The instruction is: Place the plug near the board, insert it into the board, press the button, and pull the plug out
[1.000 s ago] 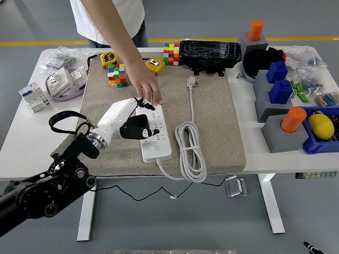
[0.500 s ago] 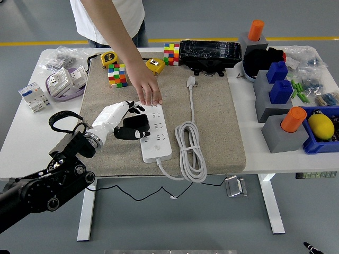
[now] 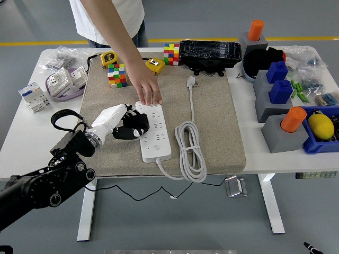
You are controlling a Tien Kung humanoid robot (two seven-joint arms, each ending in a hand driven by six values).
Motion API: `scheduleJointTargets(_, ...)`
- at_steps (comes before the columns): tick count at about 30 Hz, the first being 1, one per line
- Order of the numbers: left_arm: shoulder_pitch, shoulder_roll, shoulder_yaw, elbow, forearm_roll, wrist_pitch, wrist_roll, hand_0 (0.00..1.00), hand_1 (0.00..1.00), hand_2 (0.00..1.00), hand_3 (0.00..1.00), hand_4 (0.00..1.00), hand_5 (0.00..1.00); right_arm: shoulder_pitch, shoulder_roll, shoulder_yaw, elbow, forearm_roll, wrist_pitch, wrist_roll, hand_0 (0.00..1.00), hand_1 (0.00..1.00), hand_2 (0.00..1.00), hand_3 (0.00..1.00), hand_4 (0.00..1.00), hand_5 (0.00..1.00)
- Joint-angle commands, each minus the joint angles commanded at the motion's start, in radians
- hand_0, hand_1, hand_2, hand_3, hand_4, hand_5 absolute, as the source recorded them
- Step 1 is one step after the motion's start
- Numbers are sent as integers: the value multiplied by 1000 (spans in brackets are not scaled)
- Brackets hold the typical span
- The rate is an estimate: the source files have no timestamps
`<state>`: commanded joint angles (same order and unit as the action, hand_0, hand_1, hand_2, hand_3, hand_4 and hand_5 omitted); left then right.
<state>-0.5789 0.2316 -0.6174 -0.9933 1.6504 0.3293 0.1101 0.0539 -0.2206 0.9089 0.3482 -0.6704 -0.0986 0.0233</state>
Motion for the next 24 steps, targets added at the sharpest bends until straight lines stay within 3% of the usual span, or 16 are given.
scheduleJointTargets(1, 0, 0, 1, -1, -1, 1, -1, 490, 499, 512, 557, 742, 322, 0, 0, 1, 0, 0, 0, 0, 610, 638, 643, 552, 952, 483)
scheduleJointTargets(2, 0, 0, 1, -2, -2, 0, -2, 377, 396, 431, 517, 673, 166, 0, 0, 1, 0, 0, 0, 0, 610, 639, 643, 552, 952, 483)
scheduleJointTargets(7, 8, 3, -6, -8, -26, 2, -34, 377, 396, 431, 517, 673, 166, -1, 1, 5, 0, -1, 0, 0, 610, 639, 643, 552, 952, 483)
scheduleJointTargets(8, 10, 3, -9, -11, -30, 6, -47, 369, 382, 405, 509, 655, 113, -1, 2, 6, 0, -1, 0, 0, 610, 639, 643, 552, 952, 483)
scheduleJointTargets(24, 39, 20, -92, -29, -36, 47, -151, 369, 373, 394, 503, 651, 106, -3, 6, 12, 0, -4, 1, -1, 610, 638, 642, 551, 951, 483)
